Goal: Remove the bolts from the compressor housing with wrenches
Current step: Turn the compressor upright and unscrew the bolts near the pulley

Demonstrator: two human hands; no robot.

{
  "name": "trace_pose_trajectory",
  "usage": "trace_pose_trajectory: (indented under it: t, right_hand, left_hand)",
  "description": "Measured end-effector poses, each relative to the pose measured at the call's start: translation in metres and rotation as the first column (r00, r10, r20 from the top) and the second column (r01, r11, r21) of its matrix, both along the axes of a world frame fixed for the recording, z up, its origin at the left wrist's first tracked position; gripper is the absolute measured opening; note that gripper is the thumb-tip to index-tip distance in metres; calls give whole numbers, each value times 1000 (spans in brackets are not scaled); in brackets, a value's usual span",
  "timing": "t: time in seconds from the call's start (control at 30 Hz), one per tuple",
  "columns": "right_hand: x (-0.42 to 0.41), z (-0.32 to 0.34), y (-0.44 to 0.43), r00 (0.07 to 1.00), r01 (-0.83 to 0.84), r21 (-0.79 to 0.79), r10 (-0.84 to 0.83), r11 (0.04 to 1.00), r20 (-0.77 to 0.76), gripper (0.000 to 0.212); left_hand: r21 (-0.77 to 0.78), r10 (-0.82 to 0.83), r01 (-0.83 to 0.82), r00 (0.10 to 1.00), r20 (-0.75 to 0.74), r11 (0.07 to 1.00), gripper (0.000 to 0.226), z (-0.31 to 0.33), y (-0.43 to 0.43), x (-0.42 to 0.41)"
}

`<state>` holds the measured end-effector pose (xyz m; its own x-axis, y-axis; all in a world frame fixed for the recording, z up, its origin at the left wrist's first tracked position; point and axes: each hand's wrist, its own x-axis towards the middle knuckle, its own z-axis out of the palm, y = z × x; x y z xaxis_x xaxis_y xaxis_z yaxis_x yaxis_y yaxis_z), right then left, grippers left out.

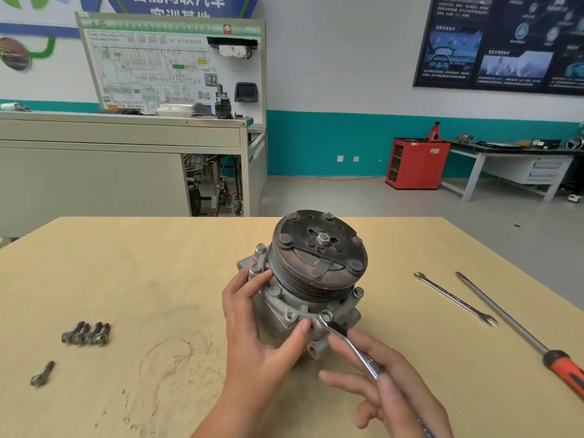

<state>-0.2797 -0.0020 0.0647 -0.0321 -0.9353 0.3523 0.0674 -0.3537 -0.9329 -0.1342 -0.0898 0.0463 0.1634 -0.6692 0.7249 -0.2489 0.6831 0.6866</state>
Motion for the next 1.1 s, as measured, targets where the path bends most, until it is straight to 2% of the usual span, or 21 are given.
trace_pose_trajectory:
  t: [0.07,0.17,0.23,0.27,0.37,0.47,0.53,0.6,0.67,0.73,0.77,0.83,0.9,0.93,1.1]
  right_hand:
    - [-5,2,-6,999,31,-47,-32,998,-10,40]
    - [-15,7,-20,998,11,-37,-8,999,70,42]
    - [-25,9,-36,980,-83,40,74,996,185,25]
    - [-30,10,-45,966,-141,80,120,987,227,26]
    - [-44,19,-75,928,-302,162,251,939,274,51]
    - [-50,29,-93,875,-441,178,378,880,302,49]
    - [-50,30,-92,768,-563,92,478,821,427,40]
    - [-46,26,-85,535,-671,-108,580,733,615,36]
    - [-52,23,-74,449,-660,-190,584,727,676,40]
    - [-52,15,-57,433,-673,-169,568,720,700,43]
    - [-49,12,-51,485,-633,-130,522,763,702,42]
    - [-41,0,-44,663,-522,-99,476,847,578,40]
    - [-37,-5,-31,895,-188,23,162,982,414,41]
    - [-32,-2,-24,937,-84,50,62,995,344,43]
    - [-16,-5,-12,993,-10,40,6,999,118,41]
  left_hand:
    - [-4,17,-16,1000,10,1000,57,0,-1,0]
    - [-8,28,-28,1000,14,1000,60,0,-1,0]
    - [5,19,-19,1000,12,1000,64,0,0,-1]
    - [11,17,-17,1000,13,1000,66,0,-1,-1]
    - [27,26,-27,999,25,999,66,-2,-1,-1]
    - [28,23,-24,999,25,999,67,-2,-1,0]
    - [30,16,-16,1000,21,999,68,-2,-1,0]
    - [33,10,-10,1000,10,999,68,-1,-1,1]
    - [48,4,-4,1000,2,999,68,-1,0,0]
    - [55,-1,1,1000,-1,998,68,-1,1,0]
    - [54,0,0,1000,1,999,67,-1,1,0]
    - [46,3,-3,1000,4,999,67,-1,1,0]
    - [41,6,-6,1000,9,999,67,0,0,0]
    - [39,7,-8,1000,12,999,67,0,0,0]
    - [48,5,-5,1000,0,999,70,0,0,-1]
